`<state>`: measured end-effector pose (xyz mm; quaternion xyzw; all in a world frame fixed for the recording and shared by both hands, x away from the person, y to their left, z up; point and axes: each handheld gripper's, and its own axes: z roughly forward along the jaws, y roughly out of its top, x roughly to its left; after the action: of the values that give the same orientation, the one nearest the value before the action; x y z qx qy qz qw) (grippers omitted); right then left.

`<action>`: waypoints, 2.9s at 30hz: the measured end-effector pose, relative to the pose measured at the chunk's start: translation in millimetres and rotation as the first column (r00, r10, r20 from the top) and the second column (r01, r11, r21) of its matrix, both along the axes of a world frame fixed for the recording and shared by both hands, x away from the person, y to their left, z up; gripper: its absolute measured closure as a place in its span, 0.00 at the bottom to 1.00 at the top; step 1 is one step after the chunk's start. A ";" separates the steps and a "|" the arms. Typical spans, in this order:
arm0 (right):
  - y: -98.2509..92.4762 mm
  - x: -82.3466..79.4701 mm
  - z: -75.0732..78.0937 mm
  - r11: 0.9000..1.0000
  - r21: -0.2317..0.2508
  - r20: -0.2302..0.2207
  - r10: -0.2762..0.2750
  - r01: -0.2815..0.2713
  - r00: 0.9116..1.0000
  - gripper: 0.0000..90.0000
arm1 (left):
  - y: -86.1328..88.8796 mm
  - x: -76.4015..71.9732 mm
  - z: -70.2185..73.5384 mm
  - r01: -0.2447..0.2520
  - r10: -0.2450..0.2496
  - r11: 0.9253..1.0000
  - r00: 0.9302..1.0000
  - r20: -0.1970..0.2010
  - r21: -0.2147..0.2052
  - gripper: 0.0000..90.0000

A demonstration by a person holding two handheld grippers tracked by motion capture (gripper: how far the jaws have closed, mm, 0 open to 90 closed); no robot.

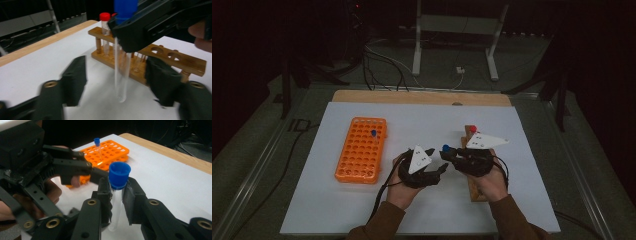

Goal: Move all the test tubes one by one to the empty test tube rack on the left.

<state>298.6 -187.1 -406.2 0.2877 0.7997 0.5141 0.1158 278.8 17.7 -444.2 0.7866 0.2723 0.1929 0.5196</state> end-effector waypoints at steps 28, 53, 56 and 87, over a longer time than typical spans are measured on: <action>-9.6 -2.9 -4.9 0.999 0.000 0.022 -0.044 0.044 0.999 0.17 | 15.8 7.5 -4.6 -0.019 0.018 0.999 0.999 -0.048 -0.033 0.86; -51.1 -11.9 -12.4 0.990 0.000 0.057 -0.141 0.141 0.988 0.00 | 64.1 14.4 4.6 -0.137 0.135 0.989 0.990 -0.041 -0.055 0.85; -54.3 -12.5 -13.4 0.989 -0.001 0.054 -0.150 0.150 0.987 0.00 | 73.1 17.0 6.0 -0.164 0.163 0.985 0.986 -0.026 -0.054 0.85; -56.5 -12.5 -15.5 0.989 0.012 0.047 -0.150 0.150 0.988 0.00 | 149.0 40.8 -7.1 -0.397 0.397 0.918 0.918 -0.006 0.004 0.85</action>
<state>286.2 -243.6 -421.7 0.3353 0.7707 0.5138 0.1721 319.6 166.8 -451.3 0.7164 0.4275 0.2919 0.4678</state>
